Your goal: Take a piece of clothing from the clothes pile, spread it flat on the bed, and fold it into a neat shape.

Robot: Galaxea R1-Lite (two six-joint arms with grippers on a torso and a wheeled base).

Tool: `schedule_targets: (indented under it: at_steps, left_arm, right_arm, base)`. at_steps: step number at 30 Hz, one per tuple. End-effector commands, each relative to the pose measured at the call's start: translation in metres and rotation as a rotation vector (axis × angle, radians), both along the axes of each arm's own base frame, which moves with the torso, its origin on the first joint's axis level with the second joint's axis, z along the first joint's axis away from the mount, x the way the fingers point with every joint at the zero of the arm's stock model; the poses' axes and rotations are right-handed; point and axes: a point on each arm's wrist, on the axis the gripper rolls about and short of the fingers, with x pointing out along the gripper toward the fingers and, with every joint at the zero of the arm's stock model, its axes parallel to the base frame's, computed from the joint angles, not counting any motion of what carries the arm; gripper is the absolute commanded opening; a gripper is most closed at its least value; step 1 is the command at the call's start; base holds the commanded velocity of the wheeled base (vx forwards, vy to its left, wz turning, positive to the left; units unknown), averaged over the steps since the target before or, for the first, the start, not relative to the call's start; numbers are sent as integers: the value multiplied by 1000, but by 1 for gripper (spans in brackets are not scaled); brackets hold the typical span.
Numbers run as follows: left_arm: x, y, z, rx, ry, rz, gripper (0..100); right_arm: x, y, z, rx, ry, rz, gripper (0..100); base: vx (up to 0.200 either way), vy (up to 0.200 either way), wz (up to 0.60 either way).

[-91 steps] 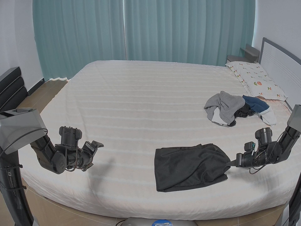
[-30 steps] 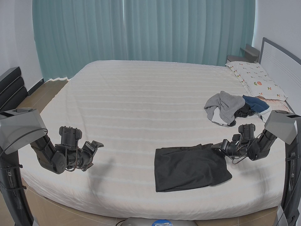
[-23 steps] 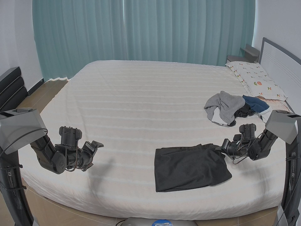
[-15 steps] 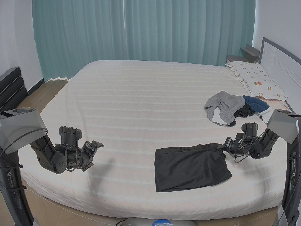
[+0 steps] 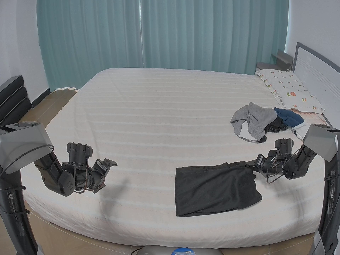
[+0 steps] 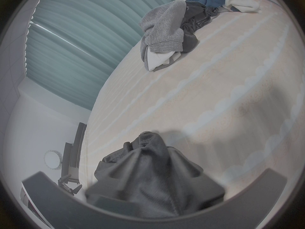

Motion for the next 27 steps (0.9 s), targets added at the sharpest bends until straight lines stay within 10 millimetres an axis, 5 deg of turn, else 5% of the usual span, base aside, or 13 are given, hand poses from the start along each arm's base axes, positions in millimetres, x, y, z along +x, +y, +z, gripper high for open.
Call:
schedule_targets:
  at_steps: [1,7,27]
  left_arm:
    - [1,0,1,-3,-3,2,100]
    - [3,1,4,-11,-14,7,100]
    - [-11,-16,1,-5,20,-45,100]
  right_arm:
    - [-2,0,1,2,2,1,100]
    - [-9,-4,4,8,14,-7,100]
    - [-29,7,25,-2,13,17,100]
  base:
    - [0,0,0]
    - [0,0,0]
    - [0,-200,0]
